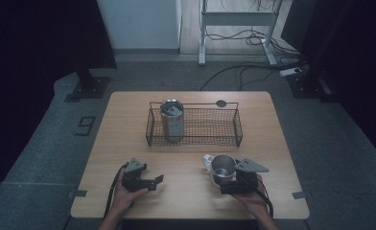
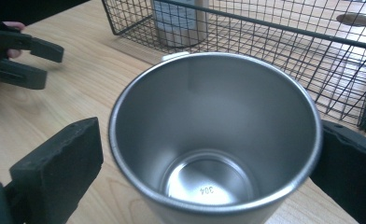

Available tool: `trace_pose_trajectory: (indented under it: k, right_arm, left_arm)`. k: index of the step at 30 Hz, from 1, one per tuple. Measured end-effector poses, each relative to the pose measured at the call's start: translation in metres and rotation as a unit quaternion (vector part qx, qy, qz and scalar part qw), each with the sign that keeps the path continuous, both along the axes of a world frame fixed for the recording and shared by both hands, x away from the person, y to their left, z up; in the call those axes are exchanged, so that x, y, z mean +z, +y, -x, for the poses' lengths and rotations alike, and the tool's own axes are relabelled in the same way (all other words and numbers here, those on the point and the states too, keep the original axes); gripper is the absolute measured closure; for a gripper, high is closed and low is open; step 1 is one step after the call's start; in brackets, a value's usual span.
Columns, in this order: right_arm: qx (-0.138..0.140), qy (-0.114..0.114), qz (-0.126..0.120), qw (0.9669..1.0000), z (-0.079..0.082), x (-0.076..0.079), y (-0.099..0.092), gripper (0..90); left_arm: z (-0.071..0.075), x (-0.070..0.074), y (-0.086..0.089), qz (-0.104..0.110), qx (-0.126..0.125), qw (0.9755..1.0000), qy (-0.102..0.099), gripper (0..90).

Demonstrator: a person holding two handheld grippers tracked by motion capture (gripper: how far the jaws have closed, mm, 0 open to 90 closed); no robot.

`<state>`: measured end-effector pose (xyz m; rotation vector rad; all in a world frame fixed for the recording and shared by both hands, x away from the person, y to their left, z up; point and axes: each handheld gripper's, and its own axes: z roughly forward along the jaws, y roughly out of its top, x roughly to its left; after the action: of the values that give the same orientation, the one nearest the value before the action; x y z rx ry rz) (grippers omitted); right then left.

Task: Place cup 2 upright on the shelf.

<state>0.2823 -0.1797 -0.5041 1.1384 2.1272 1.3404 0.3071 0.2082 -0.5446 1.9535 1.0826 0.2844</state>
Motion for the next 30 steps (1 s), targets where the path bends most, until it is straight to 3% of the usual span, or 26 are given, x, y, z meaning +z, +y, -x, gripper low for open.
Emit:
trace_pose_trajectory:
  k: [8,10,14,30]
  right_arm:
    - [-0.001,-0.002,0.013,0.9999,-0.011,-0.008,0.010,0.0]
    - [-0.008,-0.013,0.015,0.9998,-0.011,-0.008,0.011,5.2]
    - [-0.010,-0.025,0.020,0.9994,-0.010,-0.010,0.011,5.9]
    - [-0.001,-0.022,0.024,0.9995,-0.012,-0.008,0.010,6.3]
  left_arm:
    - [0.000,0.000,0.000,0.000,0.000,1.0000,0.000,8.4]
    - [0.000,0.000,0.000,0.000,0.000,1.0000,0.000,8.4]
    - [0.001,0.000,0.000,-0.002,0.003,1.0000,-0.003,8.9]
    - [0.001,0.000,-0.001,-0.003,0.004,1.0000,-0.003,9.1]
